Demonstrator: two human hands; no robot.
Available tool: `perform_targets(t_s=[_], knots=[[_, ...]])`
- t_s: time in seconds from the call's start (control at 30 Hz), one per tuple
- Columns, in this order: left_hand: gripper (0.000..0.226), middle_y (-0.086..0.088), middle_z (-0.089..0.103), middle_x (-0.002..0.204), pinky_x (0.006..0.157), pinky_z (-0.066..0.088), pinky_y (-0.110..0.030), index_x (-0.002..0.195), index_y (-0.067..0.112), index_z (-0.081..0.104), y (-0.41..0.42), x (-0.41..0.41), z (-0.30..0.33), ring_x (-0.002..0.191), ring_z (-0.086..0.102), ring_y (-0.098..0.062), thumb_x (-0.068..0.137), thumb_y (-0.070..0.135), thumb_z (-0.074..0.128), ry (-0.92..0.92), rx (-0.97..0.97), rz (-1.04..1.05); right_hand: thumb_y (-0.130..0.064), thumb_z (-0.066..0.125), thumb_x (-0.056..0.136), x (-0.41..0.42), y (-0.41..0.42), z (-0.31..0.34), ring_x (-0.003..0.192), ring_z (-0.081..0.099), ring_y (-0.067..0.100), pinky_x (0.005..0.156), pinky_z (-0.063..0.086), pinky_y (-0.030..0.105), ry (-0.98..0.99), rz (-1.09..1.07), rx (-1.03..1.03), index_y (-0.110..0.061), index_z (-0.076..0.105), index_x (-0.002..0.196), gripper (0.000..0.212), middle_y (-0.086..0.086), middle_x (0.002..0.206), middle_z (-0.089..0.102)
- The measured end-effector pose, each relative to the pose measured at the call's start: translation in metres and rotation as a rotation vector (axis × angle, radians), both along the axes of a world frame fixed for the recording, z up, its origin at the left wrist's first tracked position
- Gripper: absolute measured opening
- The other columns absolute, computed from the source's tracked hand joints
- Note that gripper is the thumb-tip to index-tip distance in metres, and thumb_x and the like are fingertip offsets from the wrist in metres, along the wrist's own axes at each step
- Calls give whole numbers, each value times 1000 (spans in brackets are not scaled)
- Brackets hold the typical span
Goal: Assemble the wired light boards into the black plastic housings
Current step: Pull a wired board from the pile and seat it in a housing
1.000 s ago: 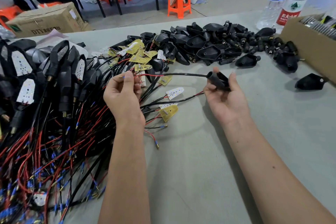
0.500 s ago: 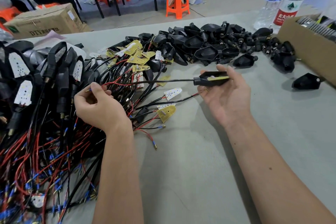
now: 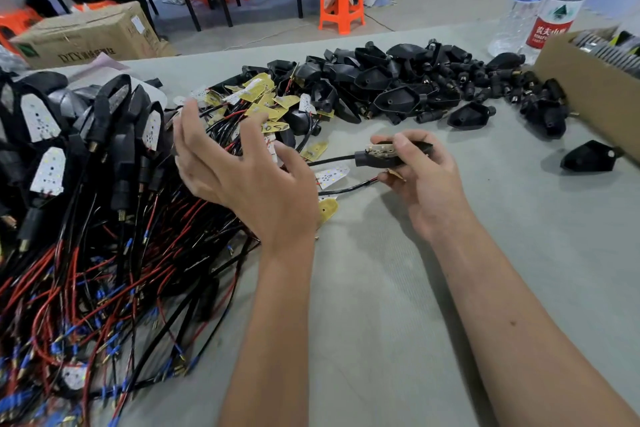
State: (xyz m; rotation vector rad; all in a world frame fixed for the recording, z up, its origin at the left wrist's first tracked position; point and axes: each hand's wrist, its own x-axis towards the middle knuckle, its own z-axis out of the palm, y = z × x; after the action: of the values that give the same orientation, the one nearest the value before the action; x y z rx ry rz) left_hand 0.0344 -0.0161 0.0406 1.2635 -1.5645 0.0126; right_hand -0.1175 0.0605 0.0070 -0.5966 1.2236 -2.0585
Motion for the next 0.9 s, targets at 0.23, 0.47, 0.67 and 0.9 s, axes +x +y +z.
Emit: perform_targets(t_s=[0.23, 0.47, 0.67, 0.9], knots=[[52, -19, -1, 171, 122, 6, -67, 123, 34, 67, -16, 23, -5, 156, -5, -45, 73, 19, 70, -171, 343, 149, -7, 76, 92, -4, -8, -15, 86, 78, 24, 73, 64, 32, 220, -131, 113, -14, 74, 80, 14, 9, 110, 73], [39, -1, 67, 127, 110, 42, -40, 122, 19, 71, -22, 14, -5, 124, 55, -21, 83, 17, 71, -127, 252, -468, -24, 80, 82, -8, -11, -19, 97, 71, 35, 85, 62, 48, 403, -72, 183, -26, 80, 75, 7, 2, 113, 71], [18, 4, 74, 87, 85, 50, -45, 102, 21, 77, -8, -8, -22, 84, 64, -20, 86, 30, 78, -322, 375, -768, -16, 78, 82, -11, -3, -14, 105, 69, 29, 97, 55, 58, 504, 10, 113, -19, 80, 84, 4, 2, 112, 73], [17, 6, 72, 75, 75, 52, -41, 90, 22, 80, -10, -4, -26, 76, 66, -14, 77, 31, 86, -228, 443, -804, -15, 82, 86, -18, -4, -19, 90, 69, 11, 89, 56, 37, 523, -23, 258, -20, 79, 79, 9, 0, 100, 75]])
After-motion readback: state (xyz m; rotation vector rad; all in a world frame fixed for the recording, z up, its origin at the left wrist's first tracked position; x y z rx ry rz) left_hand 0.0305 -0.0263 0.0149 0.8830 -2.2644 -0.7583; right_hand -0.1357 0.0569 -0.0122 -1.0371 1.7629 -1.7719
